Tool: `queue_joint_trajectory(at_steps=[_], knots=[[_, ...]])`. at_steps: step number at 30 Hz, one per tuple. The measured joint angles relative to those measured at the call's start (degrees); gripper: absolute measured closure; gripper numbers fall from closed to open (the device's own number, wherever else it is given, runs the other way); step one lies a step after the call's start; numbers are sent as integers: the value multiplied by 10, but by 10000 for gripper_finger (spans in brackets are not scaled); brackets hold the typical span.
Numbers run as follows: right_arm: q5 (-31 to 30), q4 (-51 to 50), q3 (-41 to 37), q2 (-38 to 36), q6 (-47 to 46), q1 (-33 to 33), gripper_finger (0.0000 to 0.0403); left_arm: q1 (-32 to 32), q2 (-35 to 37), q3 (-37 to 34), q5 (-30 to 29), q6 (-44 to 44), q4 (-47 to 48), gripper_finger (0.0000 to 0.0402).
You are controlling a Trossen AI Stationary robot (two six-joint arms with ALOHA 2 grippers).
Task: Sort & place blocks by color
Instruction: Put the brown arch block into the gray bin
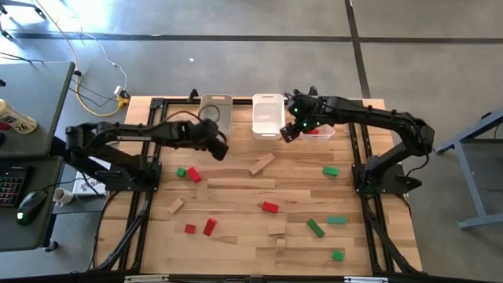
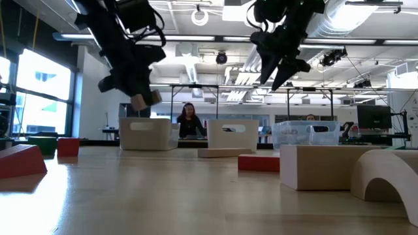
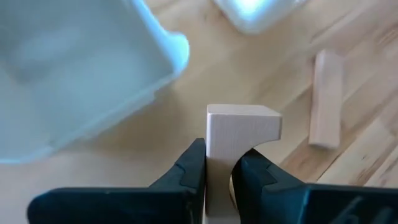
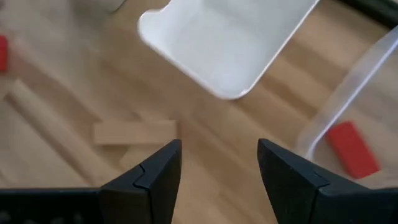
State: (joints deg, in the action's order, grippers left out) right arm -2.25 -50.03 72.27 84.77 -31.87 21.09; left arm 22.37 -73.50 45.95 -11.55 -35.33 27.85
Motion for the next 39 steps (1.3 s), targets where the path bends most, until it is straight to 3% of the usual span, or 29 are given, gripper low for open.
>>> queue_joint_trajectory(at_steps=[12,23,39], knots=[[19,-8,0,0,-78,-78,206,100,39,0,-9,144,-69,361],[27,-8,0,0,-133,-151,206,179,-19,0,-1,257,-96,360],[25,-60,0,0,-247,-292,206,227,-97,0,62,306,-119,333]])
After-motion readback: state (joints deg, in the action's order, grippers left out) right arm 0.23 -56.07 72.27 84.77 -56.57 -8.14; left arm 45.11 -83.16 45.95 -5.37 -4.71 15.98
